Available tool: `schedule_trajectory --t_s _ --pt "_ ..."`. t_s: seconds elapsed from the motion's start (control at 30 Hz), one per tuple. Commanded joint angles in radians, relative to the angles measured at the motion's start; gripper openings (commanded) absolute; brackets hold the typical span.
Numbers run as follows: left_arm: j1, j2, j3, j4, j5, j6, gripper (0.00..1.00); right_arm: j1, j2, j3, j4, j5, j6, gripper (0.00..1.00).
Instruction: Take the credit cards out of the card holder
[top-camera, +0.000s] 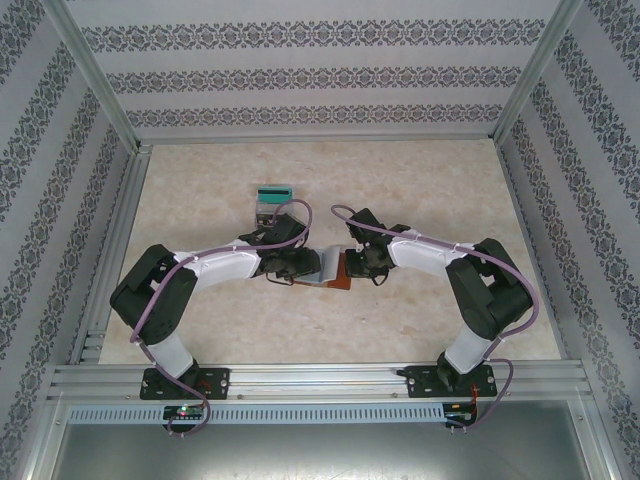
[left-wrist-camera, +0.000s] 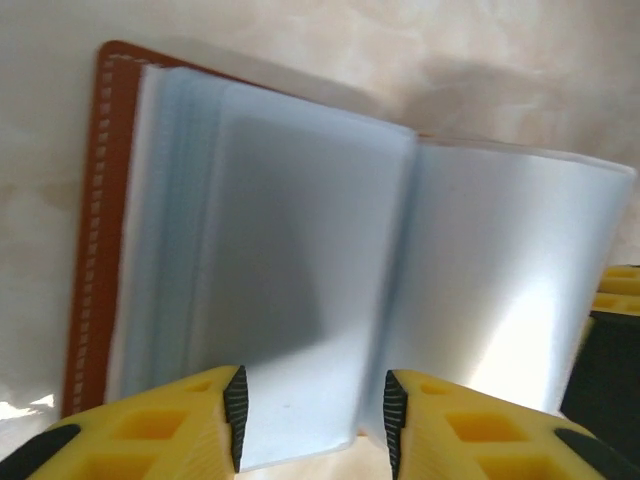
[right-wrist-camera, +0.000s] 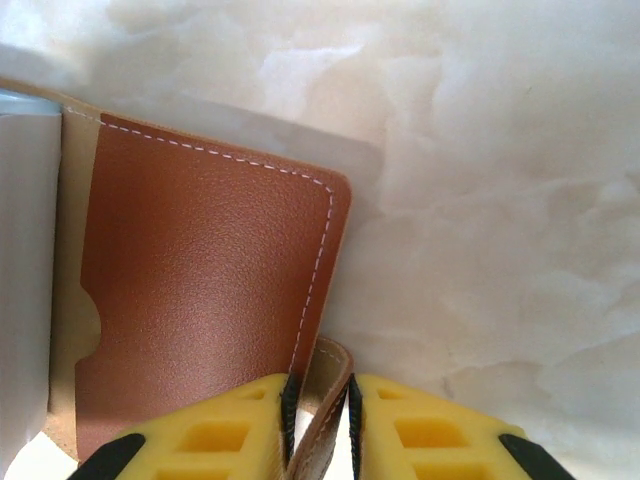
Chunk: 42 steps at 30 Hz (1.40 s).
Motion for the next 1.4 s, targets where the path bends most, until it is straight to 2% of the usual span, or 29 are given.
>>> schedule_trajectory --t_s 0.0,0.13,0.33,0.43,1.0,1.37 --pt "0.005 0.011 -0.014 0.08 0.058 0.003 0.47 0.014 0.016 -0.009 0.01 0.014 0.0 0.24" --pt "0.005 0.009 -0.009 0.075 0.054 0.005 0.48 0.014 0.013 -0.012 0.009 0.014 0.0 0.24" --pt "0.011 -0.048 -0.003 -0.047 -0.086 0.025 0.48 0.015 0.01 -0.016 0.009 0.016 0.0 0.24" --pt "0.015 -0.055 -0.008 -0.067 -0.117 0.025 0.49 0.015 0.011 -0.017 0.012 0.015 0.002 0.24" --pt "0.014 0.023 0.009 -0.052 -0.049 0.032 0.49 0.016 0.014 -0.02 0.015 0.013 0.005 0.24" --pt "0.01 -0.011 0.004 0.02 0.02 0.036 0.5 0.018 0.018 -0.02 0.018 0.013 0.006 0.25"
